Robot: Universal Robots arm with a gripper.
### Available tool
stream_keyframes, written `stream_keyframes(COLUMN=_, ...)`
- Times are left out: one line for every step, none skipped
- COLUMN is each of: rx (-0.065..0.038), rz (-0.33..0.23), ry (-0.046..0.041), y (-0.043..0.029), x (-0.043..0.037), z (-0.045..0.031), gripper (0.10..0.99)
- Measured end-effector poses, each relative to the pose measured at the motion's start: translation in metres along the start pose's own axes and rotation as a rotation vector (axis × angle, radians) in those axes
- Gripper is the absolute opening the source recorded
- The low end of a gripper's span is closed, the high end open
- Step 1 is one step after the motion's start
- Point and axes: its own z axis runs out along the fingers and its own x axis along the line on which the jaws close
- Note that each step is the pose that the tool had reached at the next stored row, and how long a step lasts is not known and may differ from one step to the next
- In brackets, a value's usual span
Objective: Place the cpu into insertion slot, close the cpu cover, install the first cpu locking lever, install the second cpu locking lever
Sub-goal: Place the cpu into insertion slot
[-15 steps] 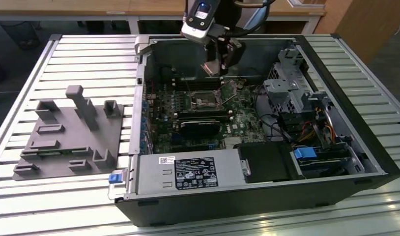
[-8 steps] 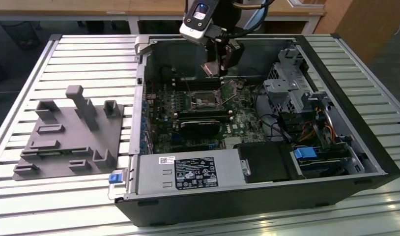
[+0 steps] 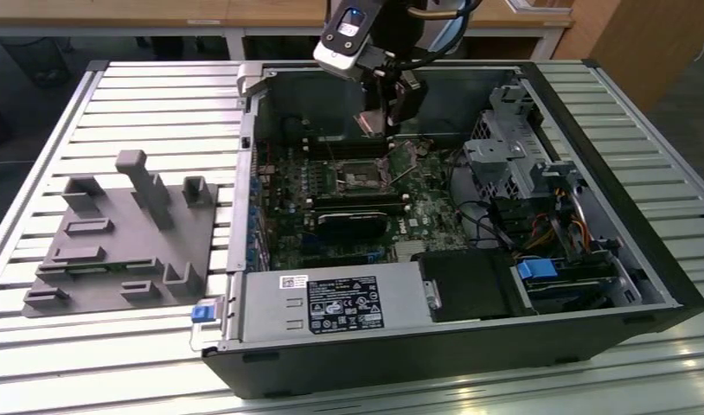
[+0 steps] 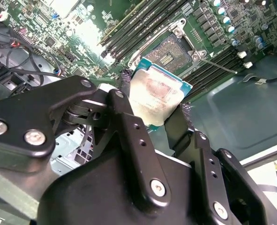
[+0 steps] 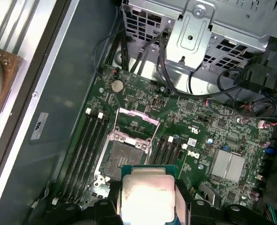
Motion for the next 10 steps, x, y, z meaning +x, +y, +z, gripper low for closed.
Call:
stream_keyframes(rx=0.0, rz=0.004, ry=-0.0004, y=0.0, x=0.0, z=0.0004, gripper=0.541)
stream_keyframes(rx=0.0, rz=0.008, ry=-0.0007, y=-0.0001, x=0.0, z=0.0007, gripper=0.541)
stream_keyframes(rx=0.0, rz=0.012, ry=-0.001, y=-0.0001, x=0.0, z=0.0011, gripper=0.541)
stream_keyframes(rx=0.0, rz=0.016, ry=-0.0013, y=-0.0001, x=0.0, z=0.0015, gripper=0.541)
stream_keyframes(rx=0.0, rz=0.02, ry=-0.0017, y=-0.0002, x=0.0, z=0.0018, gripper=0.541)
stream_keyframes(rx=0.0, rz=0.024, ry=-0.0021, y=-0.0002, x=0.0, z=0.0022, gripper=0.541)
stream_keyframes(rx=0.0, rz=0.028, ry=-0.0024, y=-0.0003, x=0.0, z=0.0026, gripper=0.541)
stream_keyframes(rx=0.0, rz=0.032, ry=-0.0027, y=-0.0003, x=0.0, z=0.0031, gripper=0.541)
stream_keyframes(rx=0.0, rz=0.037, ry=-0.0031, y=-0.0004, x=0.0, z=0.0035, gripper=0.541)
stream_keyframes(rx=-0.001, rz=0.043, ry=-0.0036, y=-0.0006, x=0.0001, z=0.004, gripper=0.541)
